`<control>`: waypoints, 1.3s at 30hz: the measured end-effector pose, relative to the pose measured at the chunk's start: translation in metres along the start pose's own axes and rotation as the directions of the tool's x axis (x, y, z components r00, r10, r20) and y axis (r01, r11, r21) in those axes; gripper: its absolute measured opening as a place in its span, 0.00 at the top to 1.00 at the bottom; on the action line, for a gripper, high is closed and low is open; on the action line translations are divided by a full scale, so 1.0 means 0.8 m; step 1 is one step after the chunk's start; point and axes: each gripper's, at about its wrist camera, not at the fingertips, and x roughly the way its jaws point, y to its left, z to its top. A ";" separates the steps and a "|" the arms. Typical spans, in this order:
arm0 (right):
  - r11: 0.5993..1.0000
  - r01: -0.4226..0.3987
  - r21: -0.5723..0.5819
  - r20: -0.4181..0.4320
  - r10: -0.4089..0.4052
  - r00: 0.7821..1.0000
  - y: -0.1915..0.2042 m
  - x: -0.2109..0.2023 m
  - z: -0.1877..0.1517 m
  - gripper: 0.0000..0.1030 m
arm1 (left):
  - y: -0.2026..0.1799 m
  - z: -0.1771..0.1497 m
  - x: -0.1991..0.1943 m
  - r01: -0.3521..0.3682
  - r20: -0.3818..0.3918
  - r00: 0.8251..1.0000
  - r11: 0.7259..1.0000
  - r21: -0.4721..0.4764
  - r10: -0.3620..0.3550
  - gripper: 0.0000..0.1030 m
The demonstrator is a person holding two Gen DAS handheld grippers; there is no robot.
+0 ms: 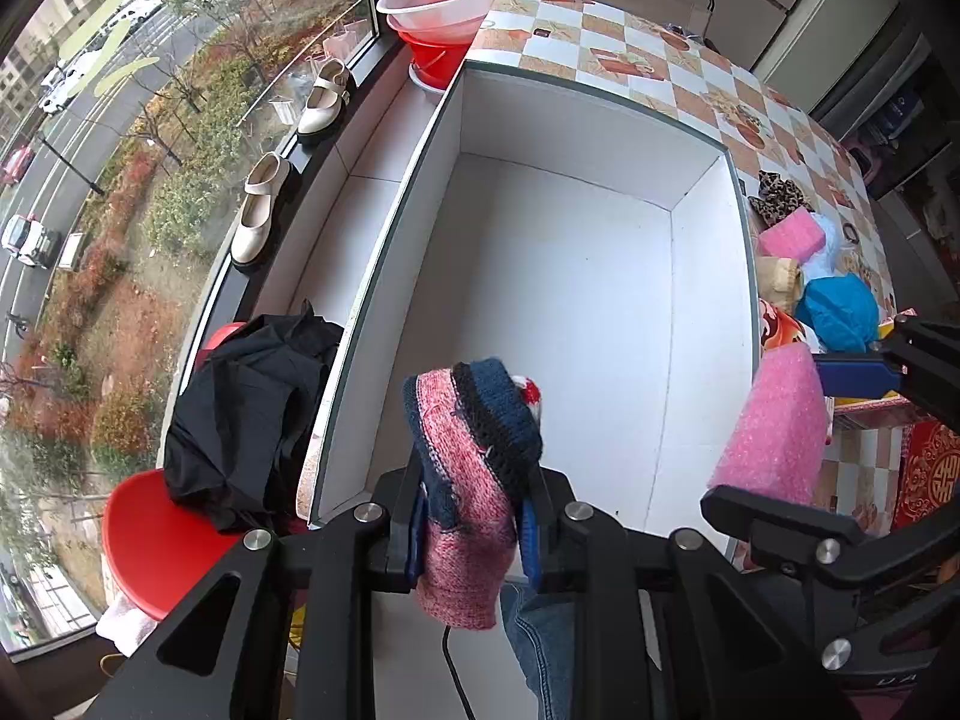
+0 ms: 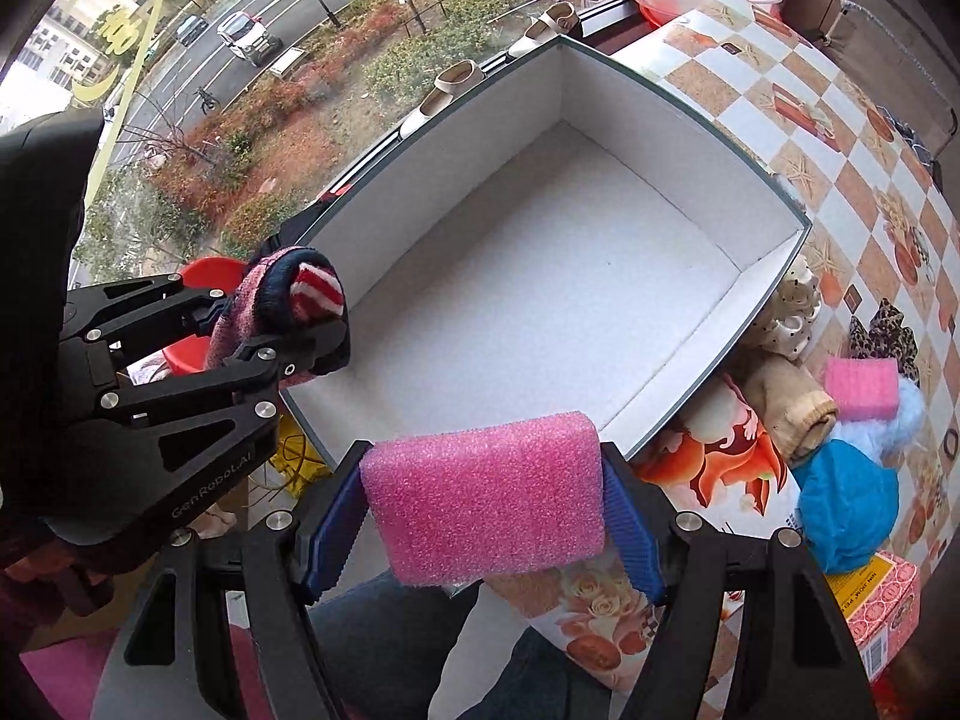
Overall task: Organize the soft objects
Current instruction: 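Open the left tool to drop the sock while the right tool drops the sponge into the box, then reach the right tool to the striped knit beanie while the left tool reaches the leopard scrunchie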
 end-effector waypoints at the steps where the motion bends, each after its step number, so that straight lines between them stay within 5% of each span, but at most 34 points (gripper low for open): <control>1: 1.000 0.000 0.001 -0.002 0.000 1.000 0.001 0.000 0.000 0.28 | 0.000 0.000 0.000 0.001 -0.001 1.000 1.000 0.000 -0.001 0.75; 16: 1.000 0.002 -0.007 -0.007 -0.002 1.000 0.002 0.002 0.001 0.28 | -0.006 0.000 0.003 0.003 0.011 1.000 1.000 0.011 -0.004 0.69; 21: 1.000 -0.012 0.007 0.013 0.012 1.000 -0.002 -0.004 0.003 0.28 | 0.006 0.001 -0.005 -0.030 0.058 0.998 0.999 -0.022 0.031 0.23; 26: 0.999 -0.007 0.041 0.035 0.006 0.999 -0.012 -0.008 0.002 0.00 | 0.013 0.006 -0.006 -0.037 0.053 0.998 0.998 -0.054 0.040 0.22; 32: 0.997 -0.008 0.080 0.060 0.003 0.998 -0.024 -0.016 0.000 0.00 | 0.008 0.009 -0.008 -0.014 0.042 0.999 0.998 -0.061 0.017 0.22; 39: 0.983 0.000 0.184 0.113 -0.021 0.993 -0.062 -0.056 -0.010 0.00 | -0.015 0.038 -0.032 0.139 0.036 0.990 0.989 -0.043 -0.138 0.16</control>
